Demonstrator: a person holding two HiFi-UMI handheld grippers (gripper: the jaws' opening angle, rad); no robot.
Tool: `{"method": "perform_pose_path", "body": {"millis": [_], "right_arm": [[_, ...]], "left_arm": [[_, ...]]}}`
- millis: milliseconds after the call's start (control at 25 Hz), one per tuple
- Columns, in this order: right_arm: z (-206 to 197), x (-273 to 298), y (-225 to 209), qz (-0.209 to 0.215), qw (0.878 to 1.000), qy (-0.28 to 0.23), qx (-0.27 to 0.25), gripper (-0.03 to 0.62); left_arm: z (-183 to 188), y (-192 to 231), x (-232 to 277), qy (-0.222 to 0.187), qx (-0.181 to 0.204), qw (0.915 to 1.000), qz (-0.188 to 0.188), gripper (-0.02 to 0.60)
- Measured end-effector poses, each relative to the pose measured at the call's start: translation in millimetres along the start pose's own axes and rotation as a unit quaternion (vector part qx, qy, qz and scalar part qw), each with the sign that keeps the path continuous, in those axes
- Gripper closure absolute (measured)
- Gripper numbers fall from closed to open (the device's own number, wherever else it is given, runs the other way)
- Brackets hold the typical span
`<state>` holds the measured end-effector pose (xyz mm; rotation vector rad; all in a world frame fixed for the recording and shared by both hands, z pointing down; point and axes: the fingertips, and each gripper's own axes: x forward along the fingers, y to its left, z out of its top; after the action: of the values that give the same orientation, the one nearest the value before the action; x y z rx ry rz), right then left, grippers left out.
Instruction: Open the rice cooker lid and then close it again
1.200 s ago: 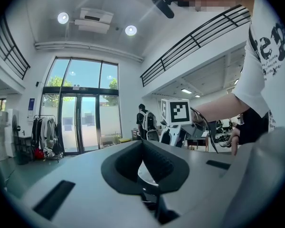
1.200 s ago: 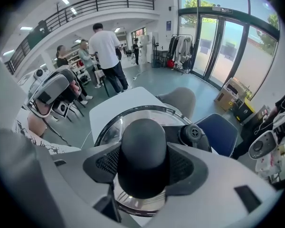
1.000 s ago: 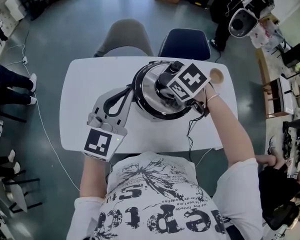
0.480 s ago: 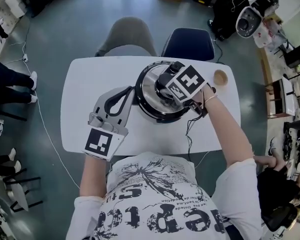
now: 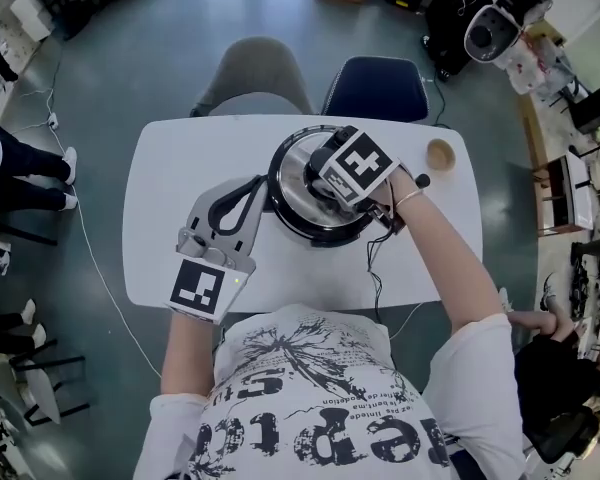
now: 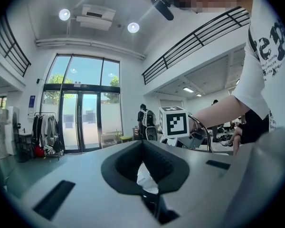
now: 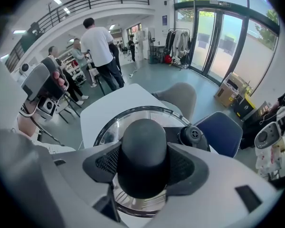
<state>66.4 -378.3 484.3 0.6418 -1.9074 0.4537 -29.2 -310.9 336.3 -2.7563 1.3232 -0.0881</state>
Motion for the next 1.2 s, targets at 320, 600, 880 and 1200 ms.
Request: {"method": "perform_pose_path", "body": {"millis": [320, 600, 880, 1200], "right_arm": [[-3.6, -8.3, -13.8, -0.042, 0.998, -0.047, 0.02, 0.186], [7.9, -38.1, -4.1, -0.046, 0.988, -0.142, 0.043, 0.22], [-4.5, -82.5, 5.7, -0.09, 0.969, -0.227, 0.024, 0.409], [-17.5, -132.7, 41.9, -0.116, 0.927, -0.357, -0.002, 0.582]], "left_arm": [[11.5, -19.2, -0.2, -0.012, 0.011, 0.9998, -0.01, 0.569], [14.9, -25.4, -12.1, -0.016, 0.004, 0.9999, -0.003, 0.569], [20.5, -45.6, -19.5, -0.016, 0.005, 0.9998, 0.007, 0.568], [26.6, -74.5, -30.1, -0.017, 0.011, 0.9998, 0.005, 0.569]]}}
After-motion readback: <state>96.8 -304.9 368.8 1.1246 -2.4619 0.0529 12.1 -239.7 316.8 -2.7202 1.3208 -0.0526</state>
